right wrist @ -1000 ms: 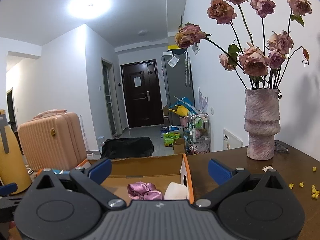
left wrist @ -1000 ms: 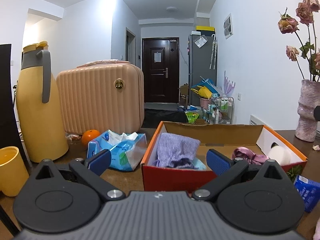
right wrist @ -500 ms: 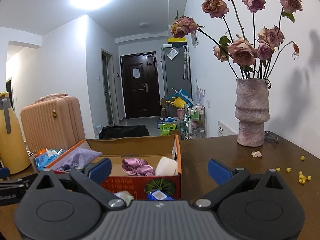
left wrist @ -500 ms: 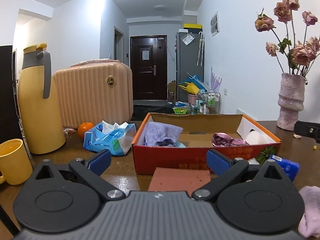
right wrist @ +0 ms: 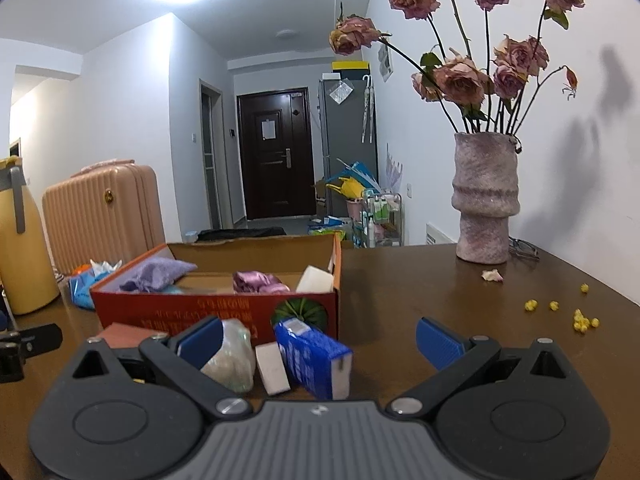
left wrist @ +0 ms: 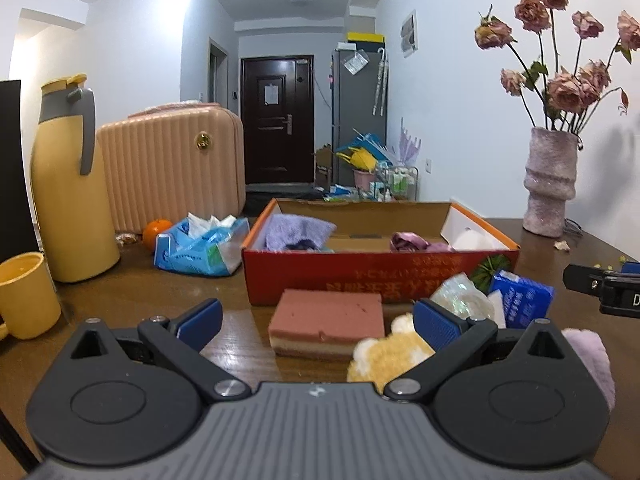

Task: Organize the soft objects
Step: 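Grasp the pink fuzzy towel roll with the right gripper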

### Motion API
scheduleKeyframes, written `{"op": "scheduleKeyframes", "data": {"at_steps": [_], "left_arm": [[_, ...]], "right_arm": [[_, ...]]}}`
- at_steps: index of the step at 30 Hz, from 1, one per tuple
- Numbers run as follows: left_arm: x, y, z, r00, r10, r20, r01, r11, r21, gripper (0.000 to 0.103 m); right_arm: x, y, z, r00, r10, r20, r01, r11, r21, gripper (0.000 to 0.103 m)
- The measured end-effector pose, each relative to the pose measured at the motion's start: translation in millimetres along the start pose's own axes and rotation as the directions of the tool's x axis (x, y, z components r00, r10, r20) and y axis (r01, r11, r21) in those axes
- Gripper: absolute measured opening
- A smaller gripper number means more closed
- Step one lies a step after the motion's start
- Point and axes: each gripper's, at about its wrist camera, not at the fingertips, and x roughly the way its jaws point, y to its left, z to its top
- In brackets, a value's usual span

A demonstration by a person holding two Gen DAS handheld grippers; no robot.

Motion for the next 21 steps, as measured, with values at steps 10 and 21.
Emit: {"op": "scheduleKeyframes", "data": {"at_steps": [10,21], "left_arm": [[-8.9,-7.2,-13.9,0.997,-0.026,-0.074,0.027,1.000,0.007,0.103],[-7.6,-14.3,-21.4,0.992,-0.053,-0.116,0.057,0.998,0.026,0.103]], "right_arm": [[-7.2,-0.9,-27.9,0.989,-0.061,-0.134,0.055,0.997,-0.045,0.103],[7.6,4.4,-47.6,0.955,-0.056,-0.292,0.035,0.997,-0.075,0.103]]}}
